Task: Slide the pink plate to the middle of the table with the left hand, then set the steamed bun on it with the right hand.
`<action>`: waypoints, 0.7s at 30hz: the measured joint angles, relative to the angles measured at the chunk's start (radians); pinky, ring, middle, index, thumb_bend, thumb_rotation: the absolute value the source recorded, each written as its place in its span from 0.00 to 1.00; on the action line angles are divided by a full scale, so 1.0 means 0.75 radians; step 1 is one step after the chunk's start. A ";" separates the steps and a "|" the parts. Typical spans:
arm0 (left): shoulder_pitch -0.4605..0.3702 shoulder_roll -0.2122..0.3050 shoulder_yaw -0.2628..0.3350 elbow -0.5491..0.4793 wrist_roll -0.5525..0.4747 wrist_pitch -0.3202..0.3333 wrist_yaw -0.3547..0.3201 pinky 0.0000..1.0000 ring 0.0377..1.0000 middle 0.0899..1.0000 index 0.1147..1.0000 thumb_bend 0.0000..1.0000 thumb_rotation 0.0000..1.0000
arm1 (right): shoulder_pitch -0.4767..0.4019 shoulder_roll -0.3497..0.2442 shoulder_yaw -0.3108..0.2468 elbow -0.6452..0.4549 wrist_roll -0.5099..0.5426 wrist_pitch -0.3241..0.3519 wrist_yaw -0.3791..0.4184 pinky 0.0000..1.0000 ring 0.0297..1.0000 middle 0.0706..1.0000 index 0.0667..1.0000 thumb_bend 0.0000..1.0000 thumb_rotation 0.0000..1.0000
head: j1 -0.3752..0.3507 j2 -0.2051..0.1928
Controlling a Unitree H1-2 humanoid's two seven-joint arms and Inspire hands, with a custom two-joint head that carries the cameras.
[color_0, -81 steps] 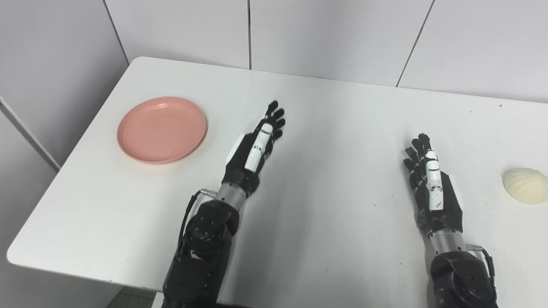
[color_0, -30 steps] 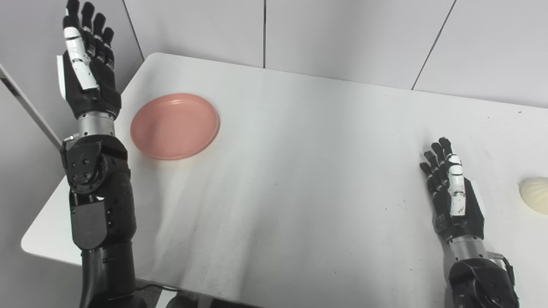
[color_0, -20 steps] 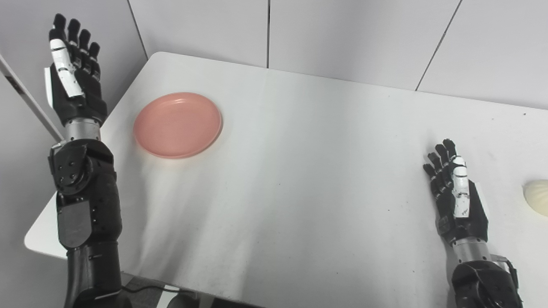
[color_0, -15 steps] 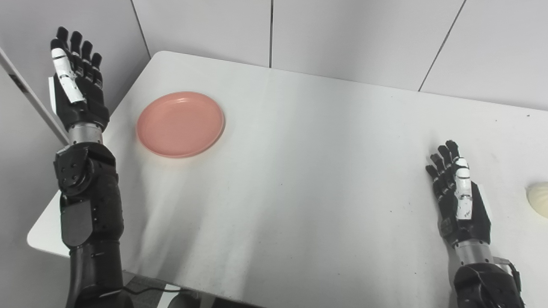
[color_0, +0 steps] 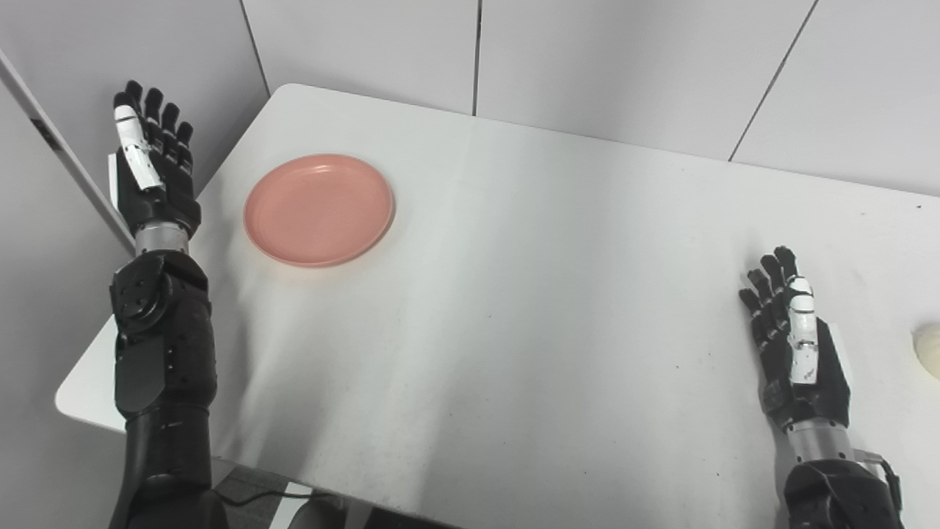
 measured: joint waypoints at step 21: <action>-0.020 0.010 -0.002 0.269 -0.024 -0.035 0.000 1.00 1.00 1.00 1.00 0.43 1.00 | 0.005 0.000 0.002 -0.006 -0.007 0.000 -0.002 1.00 1.00 1.00 1.00 0.12 1.00 | 0.000 -0.002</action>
